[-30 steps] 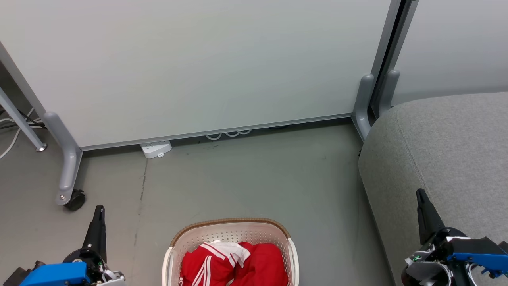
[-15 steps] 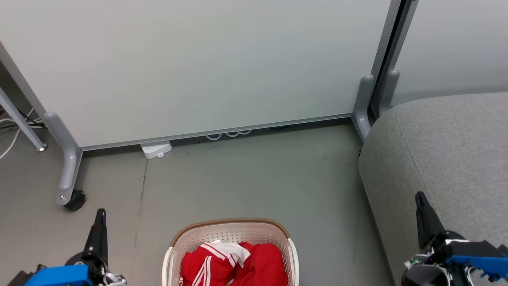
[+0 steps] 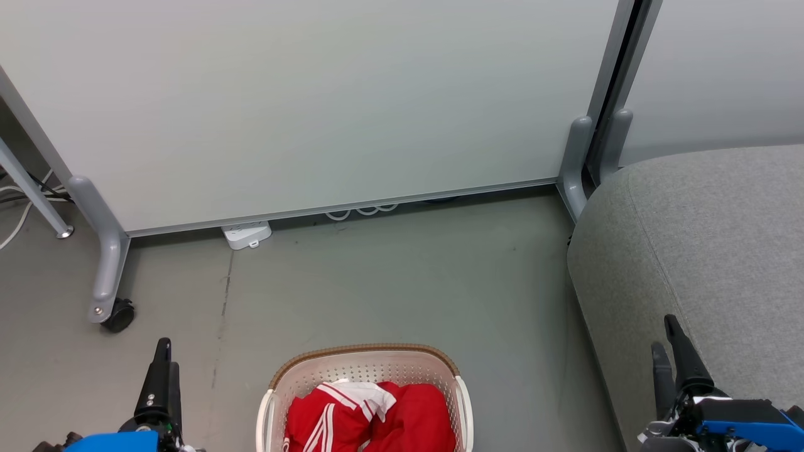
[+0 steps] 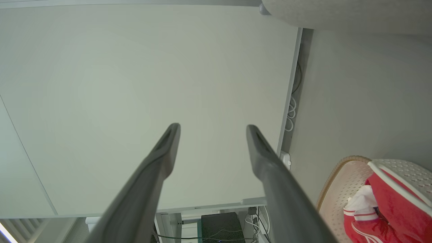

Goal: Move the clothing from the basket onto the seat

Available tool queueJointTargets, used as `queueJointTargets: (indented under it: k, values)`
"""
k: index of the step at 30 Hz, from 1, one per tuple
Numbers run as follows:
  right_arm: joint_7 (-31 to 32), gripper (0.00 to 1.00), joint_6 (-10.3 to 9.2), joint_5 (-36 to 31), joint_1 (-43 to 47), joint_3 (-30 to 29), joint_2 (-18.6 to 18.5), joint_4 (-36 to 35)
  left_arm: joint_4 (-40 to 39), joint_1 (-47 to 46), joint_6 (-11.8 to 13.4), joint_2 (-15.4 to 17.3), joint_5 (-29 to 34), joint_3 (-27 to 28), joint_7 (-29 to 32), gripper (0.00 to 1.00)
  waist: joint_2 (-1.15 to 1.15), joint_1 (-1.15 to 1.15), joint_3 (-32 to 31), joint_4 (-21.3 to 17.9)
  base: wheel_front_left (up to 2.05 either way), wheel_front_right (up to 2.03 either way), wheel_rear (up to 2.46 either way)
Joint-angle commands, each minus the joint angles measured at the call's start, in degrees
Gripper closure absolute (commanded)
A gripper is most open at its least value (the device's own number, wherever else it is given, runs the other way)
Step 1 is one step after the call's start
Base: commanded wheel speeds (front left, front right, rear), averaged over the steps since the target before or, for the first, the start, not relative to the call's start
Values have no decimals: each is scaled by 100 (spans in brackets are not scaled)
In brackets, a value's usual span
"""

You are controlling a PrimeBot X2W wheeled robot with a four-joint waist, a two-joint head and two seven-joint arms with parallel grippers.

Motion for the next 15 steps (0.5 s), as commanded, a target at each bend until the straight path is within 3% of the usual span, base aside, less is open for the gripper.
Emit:
queueJointTargets:
  k: [1,15]
  values:
    - [-72,0,1,-151,-183,22,-13,-119,-135,-208,-7,56,169,-9,-55,0,0,0,1,1,0,0,0]
    - [-421,0,1,-1923,-333,280,-15,-329,-415,-340,47,74,1910,-120,-403,0,0,0,24,13,0,0,0]
